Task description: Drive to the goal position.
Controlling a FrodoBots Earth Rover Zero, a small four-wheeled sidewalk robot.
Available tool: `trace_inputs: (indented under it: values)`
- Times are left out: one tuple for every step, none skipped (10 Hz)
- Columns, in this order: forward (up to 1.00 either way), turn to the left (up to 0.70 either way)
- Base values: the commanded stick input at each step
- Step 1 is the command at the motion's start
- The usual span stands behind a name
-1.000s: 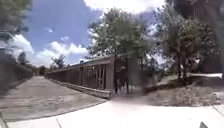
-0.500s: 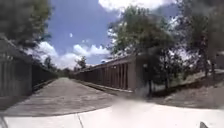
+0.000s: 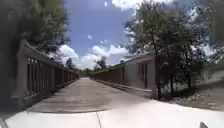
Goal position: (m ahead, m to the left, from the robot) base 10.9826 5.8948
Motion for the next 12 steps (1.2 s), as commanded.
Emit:
trace_inputs:
  values:
    - [0.45,0.0]
    - [0.45,0.0]
    - [0.45,0.0]
    - [0.45,0.0]
    - [0.45,0.0]
    - [0.45,0.0]
    - [0.45,0.0]
    - [0.45,0.0]
    - [0.45,0.0]
    - [0.45,0.0]
    - [0.45,0.0]
    - [0.45,0.0]
